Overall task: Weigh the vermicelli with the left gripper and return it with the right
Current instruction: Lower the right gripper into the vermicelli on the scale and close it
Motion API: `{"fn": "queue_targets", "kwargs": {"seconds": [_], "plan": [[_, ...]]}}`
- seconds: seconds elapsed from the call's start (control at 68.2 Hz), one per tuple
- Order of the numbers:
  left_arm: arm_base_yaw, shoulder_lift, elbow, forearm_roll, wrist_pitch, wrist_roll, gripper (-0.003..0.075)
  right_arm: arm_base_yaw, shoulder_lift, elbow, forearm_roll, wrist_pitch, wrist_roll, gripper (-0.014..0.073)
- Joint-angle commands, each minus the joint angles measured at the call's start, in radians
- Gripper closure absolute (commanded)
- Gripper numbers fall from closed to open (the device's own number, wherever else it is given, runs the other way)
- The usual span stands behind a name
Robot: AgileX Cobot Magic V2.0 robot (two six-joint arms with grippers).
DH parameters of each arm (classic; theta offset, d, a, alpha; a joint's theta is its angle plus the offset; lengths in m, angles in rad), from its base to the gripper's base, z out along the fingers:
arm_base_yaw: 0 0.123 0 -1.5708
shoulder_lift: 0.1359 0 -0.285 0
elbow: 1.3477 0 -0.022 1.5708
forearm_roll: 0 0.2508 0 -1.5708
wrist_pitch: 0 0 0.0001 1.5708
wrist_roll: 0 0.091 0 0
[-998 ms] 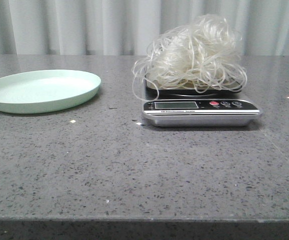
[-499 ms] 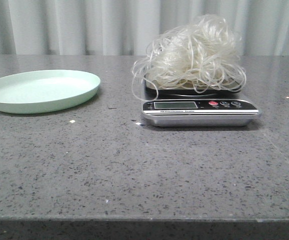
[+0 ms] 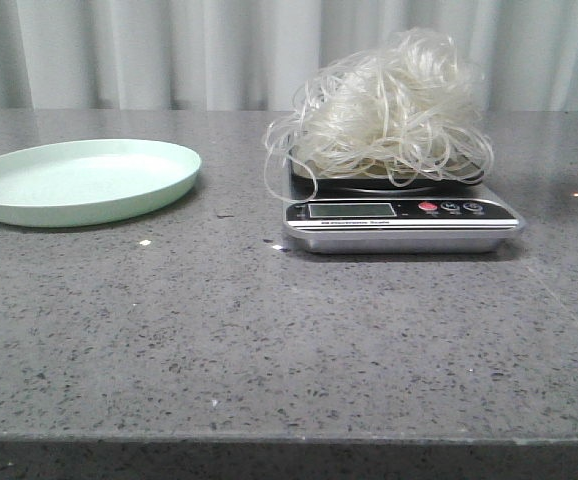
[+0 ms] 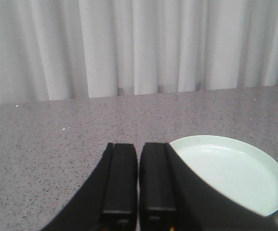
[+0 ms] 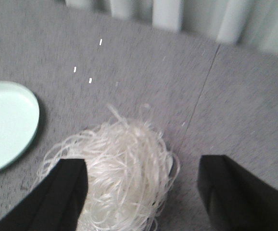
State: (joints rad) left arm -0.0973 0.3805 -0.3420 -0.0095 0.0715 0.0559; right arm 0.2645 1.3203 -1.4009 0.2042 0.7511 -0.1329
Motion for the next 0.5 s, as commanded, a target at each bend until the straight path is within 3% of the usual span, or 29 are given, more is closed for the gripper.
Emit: {"fn": "queue_targets", "kwargs": {"seconds": [0.0, 0.308, 0.484], "plan": [[0.001, 0.004, -0.025, 0.009, -0.083, -0.011, 0.0585, 0.003, 0.074, -0.103, 0.039, 0.046, -0.015, -0.0028], [0.001, 0.004, -0.025, 0.009, -0.083, -0.005, 0.0585, 0.003, 0.279, -0.149, 0.173, 0.085, -0.034, -0.0028], [0.001, 0.004, -0.025, 0.009, -0.081, -0.005, 0.0585, 0.008, 0.373, -0.149, 0.185, 0.107, -0.034, -0.0028]]}}
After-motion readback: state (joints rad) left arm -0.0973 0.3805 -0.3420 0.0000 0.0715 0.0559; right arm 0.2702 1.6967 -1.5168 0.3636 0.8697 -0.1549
